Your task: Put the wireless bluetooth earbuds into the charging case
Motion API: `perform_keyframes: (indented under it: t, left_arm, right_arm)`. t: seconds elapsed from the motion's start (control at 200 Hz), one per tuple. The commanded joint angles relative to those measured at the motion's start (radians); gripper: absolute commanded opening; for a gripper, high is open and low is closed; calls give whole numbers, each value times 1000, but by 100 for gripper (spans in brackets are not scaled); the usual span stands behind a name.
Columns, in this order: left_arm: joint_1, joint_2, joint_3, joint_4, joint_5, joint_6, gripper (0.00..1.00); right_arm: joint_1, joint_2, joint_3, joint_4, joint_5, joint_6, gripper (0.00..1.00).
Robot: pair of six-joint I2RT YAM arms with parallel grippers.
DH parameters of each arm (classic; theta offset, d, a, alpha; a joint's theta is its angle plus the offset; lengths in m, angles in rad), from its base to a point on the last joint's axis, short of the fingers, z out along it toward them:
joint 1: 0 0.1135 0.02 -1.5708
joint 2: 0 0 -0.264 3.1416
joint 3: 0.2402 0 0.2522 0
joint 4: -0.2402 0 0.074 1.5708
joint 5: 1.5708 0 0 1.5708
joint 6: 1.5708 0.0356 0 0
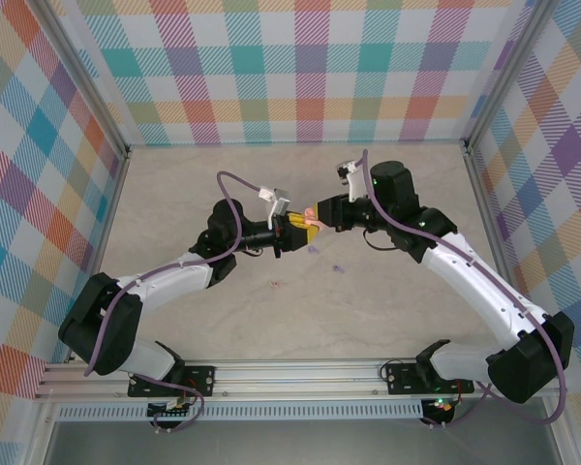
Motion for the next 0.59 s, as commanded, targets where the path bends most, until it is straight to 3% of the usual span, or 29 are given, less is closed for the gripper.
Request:
perform_keyframes:
  t: [0.0,0.59]
  left_arm:
    - [-13,-2,46,36,-23,2,26]
    - [-13,13,55,25,-43,-8,26]
  right_arm:
    - [10,-13,-26,-11,8,-26,22]
    - [10,-20,-40,-17,-22,-30,22]
